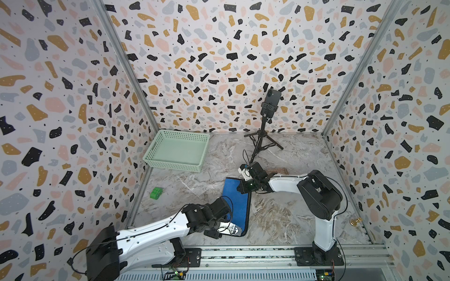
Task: Fold the square dishcloth
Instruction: Fold the cleaning item at the center of the board.
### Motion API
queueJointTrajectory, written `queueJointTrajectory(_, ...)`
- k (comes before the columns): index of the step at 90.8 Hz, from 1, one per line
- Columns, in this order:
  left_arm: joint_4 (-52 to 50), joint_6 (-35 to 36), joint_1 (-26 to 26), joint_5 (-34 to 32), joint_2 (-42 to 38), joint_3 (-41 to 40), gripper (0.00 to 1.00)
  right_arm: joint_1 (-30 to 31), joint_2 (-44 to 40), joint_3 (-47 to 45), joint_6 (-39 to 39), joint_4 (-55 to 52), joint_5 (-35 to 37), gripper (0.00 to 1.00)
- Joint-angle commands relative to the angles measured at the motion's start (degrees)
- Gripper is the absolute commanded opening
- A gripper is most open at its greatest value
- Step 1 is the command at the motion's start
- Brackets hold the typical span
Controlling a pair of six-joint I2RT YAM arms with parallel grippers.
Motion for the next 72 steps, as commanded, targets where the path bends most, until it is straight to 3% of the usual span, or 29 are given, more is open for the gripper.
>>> queueJointTrajectory(1, 2.3, -2.4, -2.2, 0.3, 5.9, -0.8, 0.45, -0.3, 1.1, -1.1, -0.4, -3.2, 1.6, 0.0)
queueJointTrajectory(24, 5.7, -2.1, -4.2, -4.6, 13.7, 1.7, 0.41, -0.3, 0.1, -2.8, -1.0, -1.6, 1.5, 0.0)
queueJointTrajectory(50, 4.4, -1.2, -4.3, -6.7, 11.6, 0.0, 0.31, -0.3, -2.6, -4.7, -0.4, 0.7, 0.6, 0.0)
queueJointTrajectory(56, 4.9, -1.1, -4.2, -6.7, 10.9, -0.5, 0.22, -0.3, -2.8, -4.9, -0.3, 0.9, 0.6, 0.0)
queueJointTrajectory(63, 5.7, -1.4, -4.2, -7.5, 10.9, -0.6, 0.0, -0.3, -3.5, -5.5, -0.3, 1.2, 0.9, 0.0)
queueJointTrajectory(72, 4.9, -1.7, -4.2, -7.1, 10.0, -0.6, 0.0, -0.2, -4.8, -6.5, -0.7, 1.9, 1.1, 0.0)
